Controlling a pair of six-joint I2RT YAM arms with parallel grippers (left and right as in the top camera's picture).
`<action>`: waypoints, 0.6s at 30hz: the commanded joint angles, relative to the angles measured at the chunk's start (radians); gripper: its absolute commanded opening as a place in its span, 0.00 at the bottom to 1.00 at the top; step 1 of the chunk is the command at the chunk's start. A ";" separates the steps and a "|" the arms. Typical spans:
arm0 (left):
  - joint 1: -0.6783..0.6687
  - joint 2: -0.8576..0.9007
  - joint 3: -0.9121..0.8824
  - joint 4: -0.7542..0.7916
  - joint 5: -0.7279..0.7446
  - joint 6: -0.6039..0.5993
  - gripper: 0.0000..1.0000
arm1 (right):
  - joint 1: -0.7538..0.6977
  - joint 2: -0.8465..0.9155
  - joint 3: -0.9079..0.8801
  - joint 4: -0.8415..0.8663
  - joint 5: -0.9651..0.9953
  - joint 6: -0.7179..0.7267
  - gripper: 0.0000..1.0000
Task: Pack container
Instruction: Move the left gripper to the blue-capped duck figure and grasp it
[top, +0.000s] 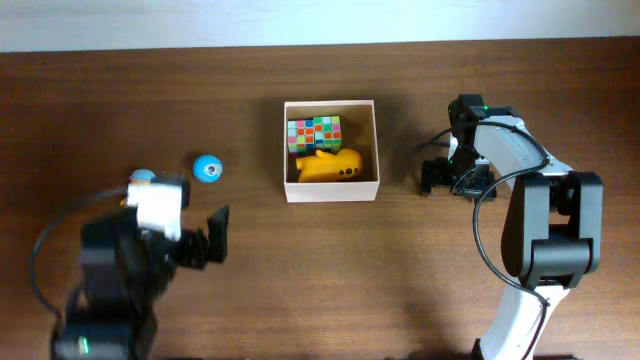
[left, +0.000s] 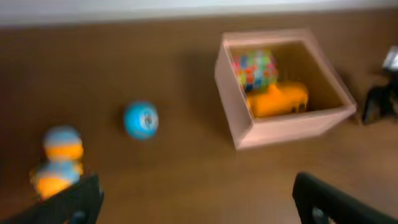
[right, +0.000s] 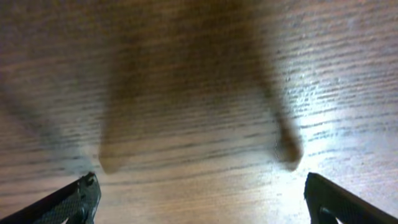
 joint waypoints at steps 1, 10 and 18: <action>0.006 0.176 0.161 -0.138 0.016 -0.010 0.99 | -0.004 -0.011 -0.003 0.000 0.016 -0.006 0.99; 0.006 0.465 0.222 -0.209 0.170 -0.010 0.99 | -0.004 -0.011 -0.003 0.000 0.016 -0.006 0.99; 0.006 0.648 0.222 -0.189 -0.126 -0.274 0.99 | -0.004 -0.011 -0.003 0.000 0.016 -0.006 0.99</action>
